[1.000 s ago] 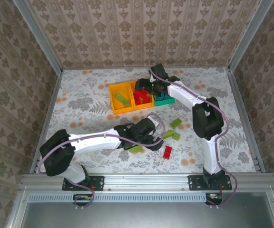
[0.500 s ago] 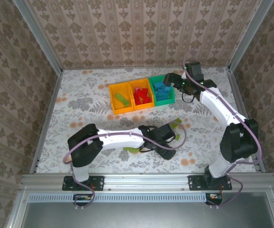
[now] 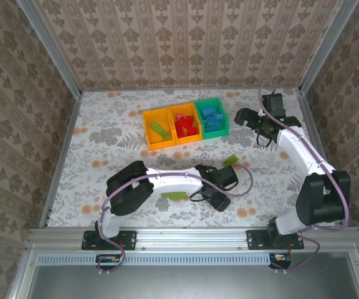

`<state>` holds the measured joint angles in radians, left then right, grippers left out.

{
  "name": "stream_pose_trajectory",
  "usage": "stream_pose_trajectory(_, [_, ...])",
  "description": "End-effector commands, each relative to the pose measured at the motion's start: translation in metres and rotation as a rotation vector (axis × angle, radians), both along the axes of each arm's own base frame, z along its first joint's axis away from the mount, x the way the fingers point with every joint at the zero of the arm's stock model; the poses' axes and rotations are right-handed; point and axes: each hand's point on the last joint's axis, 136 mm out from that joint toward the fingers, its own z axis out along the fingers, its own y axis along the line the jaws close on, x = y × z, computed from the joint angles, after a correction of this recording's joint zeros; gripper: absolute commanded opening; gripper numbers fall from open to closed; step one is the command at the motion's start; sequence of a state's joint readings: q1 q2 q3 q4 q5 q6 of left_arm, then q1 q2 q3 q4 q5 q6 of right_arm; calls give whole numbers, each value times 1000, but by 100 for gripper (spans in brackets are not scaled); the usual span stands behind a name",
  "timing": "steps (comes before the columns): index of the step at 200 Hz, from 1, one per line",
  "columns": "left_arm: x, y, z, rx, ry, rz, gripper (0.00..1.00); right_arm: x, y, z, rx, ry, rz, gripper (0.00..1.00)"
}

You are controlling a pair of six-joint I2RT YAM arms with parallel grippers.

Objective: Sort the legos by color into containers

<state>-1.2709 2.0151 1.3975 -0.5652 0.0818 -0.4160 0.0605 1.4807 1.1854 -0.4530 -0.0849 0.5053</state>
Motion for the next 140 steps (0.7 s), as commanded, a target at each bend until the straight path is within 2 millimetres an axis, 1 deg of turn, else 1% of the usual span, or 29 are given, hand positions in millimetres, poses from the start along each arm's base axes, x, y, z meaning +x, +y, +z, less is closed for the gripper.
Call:
stream_pose_trajectory(1, [-6,8,-8,53,41,-5,50,-12,-6,0,-18,9,-2,100])
stream_pose_trajectory(16, [-2,9,-6,48,32,2,36,-16,-6,-5,-13,20,1,100])
stream_pose_trajectory(26, [2,12,-3,46,20,14,29,-18,-5,-7,-10,26,4,100])
stream_pose_trajectory(46, [16,21,8,32,-6,50,25,-24,-3,-11,1,32,10,100])
stream_pose_trajectory(54, [24,25,15,18,-16,71,24,-27,-1,-12,9,30,19,99])
stream_pose_trajectory(61, [31,29,25,-4,-28,93,24,-30,3,-18,20,38,35,98])
stream_pose_trajectory(64, [36,31,29,-12,-34,104,24,-32,4,-22,22,44,39,98])
stream_pose_trajectory(66, [38,32,32,-20,-38,111,24,-34,5,-15,25,22,43,97])
stream_pose_trajectory(69, [43,33,37,-31,-45,122,24,-36,6,-13,25,14,48,97])
stream_pose_trajectory(77, [56,38,51,-58,-69,147,24,-41,9,-16,20,14,60,96])
stream_pose_trajectory(95, [87,48,82,-122,-114,195,25,-58,13,-27,-26,33,81,96])
stream_pose_trajectory(107, [111,55,99,-162,-131,232,25,-71,16,-36,-49,52,93,95])
stream_pose_trajectory(122, [140,62,114,-201,-147,274,25,-91,23,-51,-47,88,106,95])
stream_pose_trajectory(140, [178,74,119,-219,-143,337,25,-115,31,-69,-39,136,103,94])
